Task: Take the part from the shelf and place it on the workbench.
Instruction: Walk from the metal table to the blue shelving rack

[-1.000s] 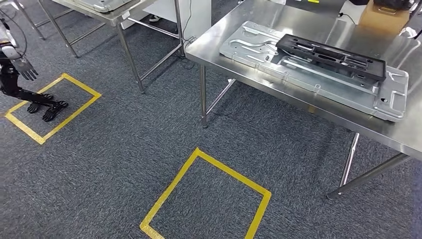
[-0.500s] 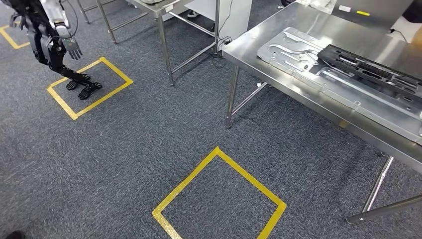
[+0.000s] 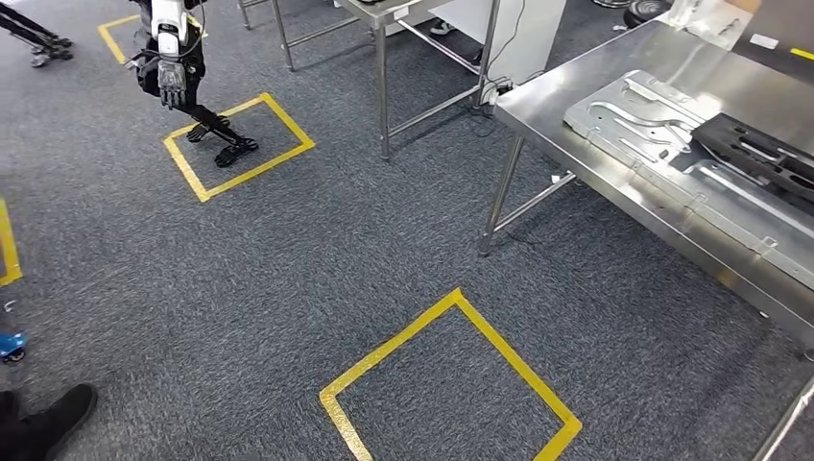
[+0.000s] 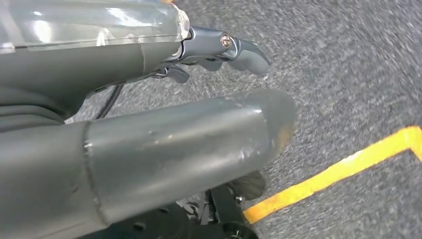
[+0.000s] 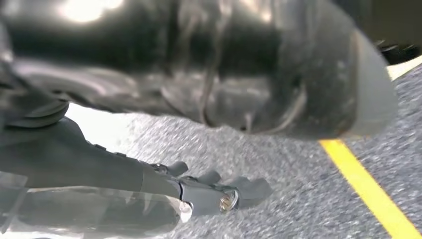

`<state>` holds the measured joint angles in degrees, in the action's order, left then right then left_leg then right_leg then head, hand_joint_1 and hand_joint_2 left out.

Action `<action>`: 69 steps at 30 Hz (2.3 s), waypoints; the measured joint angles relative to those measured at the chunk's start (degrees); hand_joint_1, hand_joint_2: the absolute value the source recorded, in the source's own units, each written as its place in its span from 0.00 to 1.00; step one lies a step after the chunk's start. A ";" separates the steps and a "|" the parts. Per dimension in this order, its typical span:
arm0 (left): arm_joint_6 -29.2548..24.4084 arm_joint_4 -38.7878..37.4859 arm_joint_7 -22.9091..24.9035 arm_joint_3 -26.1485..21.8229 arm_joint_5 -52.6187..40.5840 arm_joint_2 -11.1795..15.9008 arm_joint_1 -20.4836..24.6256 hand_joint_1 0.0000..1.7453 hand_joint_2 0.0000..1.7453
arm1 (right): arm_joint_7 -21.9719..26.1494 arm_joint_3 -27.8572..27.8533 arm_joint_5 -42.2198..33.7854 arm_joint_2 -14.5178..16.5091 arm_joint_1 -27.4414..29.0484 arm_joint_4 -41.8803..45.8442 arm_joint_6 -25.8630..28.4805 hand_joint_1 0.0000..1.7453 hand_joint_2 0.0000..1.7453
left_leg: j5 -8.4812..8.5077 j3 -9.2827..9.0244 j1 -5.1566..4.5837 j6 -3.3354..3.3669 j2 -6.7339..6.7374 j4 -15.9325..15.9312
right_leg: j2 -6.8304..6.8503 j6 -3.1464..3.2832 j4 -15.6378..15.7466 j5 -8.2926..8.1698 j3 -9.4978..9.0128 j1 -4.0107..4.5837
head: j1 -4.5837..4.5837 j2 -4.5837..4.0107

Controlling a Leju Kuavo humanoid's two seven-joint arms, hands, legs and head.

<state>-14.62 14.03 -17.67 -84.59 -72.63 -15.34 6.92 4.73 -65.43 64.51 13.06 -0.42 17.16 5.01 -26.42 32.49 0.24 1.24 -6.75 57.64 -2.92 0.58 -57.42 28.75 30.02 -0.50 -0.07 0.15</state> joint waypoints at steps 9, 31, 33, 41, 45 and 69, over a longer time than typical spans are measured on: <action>-0.65 -0.02 0.18 -0.15 1.52 -0.01 0.15 0.00 0.00 | -0.16 0.42 1.34 -0.46 -0.13 -1.18 0.05 0.00 0.00 | -4.30 4.18 0.49 -1.40 7.61 10.13 | 7.44 0.67 0.57 0.05 -0.30 -0.13 | -0.10 0.00; -0.25 -0.04 0.07 -0.23 2.82 -0.33 0.02 0.00 0.00 | -0.08 0.87 2.35 -1.33 -0.83 -2.12 -0.56 0.00 0.00 | -0.32 -0.30 -0.11 0.15 0.03 -0.21 | 0.38 0.57 0.98 -1.07 0.33 0.18 | 0.01 0.00; -0.29 -0.04 0.07 -0.26 2.82 -0.33 0.08 0.00 0.00 | -0.08 0.97 2.37 -1.32 -0.65 -2.14 -0.59 0.00 0.00 | -2.60 1.28 -0.21 -0.33 2.68 3.24 | 2.05 1.03 2.21 -1.46 -0.45 -0.11 | -0.05 0.00; -0.32 -0.08 0.07 -0.48 2.82 -0.32 0.03 0.00 0.00 | -0.10 1.10 2.39 -1.42 -0.49 -2.31 -0.72 0.00 0.00 | -1.80 1.79 1.88 -3.02 8.93 4.53 | 8.12 -0.48 0.72 0.42 -1.07 -0.52 | -0.10 0.00; -0.33 -0.20 0.07 -0.52 2.82 -0.35 0.01 0.00 0.00 | -0.09 1.17 2.42 -1.63 -0.90 -2.38 -0.72 0.00 0.00 | -1.15 0.40 1.38 -1.40 8.78 1.41 | 9.39 -2.04 -0.06 1.23 -1.29 -0.57 | 0.04 0.00; -0.58 -0.33 0.12 -0.55 3.31 -0.64 0.06 0.00 0.00 | -0.47 1.28 3.12 -1.57 -0.60 -3.02 -0.88 0.00 0.00 | -5.89 6.69 1.34 -2.82 6.54 13.47 | 6.30 1.88 2.46 -1.04 -0.99 0.85 | -0.02 0.00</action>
<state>-15.20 13.70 -17.55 -85.14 -69.32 -15.98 6.99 4.26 -64.16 67.63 11.49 -1.02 14.14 4.13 -32.31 39.18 1.57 -1.58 -0.21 71.11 3.38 2.46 -54.96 27.72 29.02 0.36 -0.08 0.15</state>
